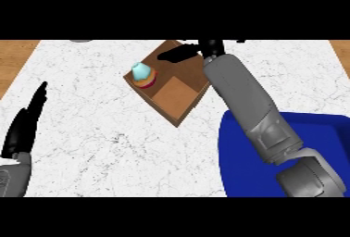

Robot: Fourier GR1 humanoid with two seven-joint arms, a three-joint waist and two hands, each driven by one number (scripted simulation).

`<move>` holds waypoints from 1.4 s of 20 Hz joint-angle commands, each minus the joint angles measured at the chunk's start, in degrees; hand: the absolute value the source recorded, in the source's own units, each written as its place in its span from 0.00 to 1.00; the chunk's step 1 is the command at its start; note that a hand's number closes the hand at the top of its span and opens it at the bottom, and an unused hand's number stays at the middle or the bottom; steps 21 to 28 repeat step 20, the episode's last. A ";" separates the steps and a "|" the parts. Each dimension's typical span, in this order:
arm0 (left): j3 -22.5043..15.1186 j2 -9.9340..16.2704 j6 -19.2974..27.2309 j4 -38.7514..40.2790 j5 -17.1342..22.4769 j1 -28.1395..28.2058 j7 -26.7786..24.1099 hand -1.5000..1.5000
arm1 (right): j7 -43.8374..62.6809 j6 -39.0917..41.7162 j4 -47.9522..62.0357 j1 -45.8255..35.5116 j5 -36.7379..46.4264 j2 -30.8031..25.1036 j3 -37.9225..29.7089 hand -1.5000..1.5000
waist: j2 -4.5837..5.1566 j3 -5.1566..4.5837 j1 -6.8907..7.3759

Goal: Pick the cupcake from the tray and place it in the cardboard box

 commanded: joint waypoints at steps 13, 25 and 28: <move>1.18 -1.25 1.75 0.95 -1.23 1.46 0.23 0.50 | -10.40 19.73 0.84 10.07 -5.25 -21.28 -8.10 0.00 | -0.65 0.01 -2.98; 1.44 -0.92 0.53 -1.55 -0.92 3.29 -0.05 0.50 | -11.39 31.60 0.92 13.23 -3.79 -30.84 -7.37 0.00 | -0.79 0.02 -2.68; 1.44 -0.92 0.53 -1.55 -0.92 3.29 -0.05 0.50 | -11.39 31.60 0.92 13.23 -3.79 -30.84 -7.37 0.00 | -0.79 0.02 -2.68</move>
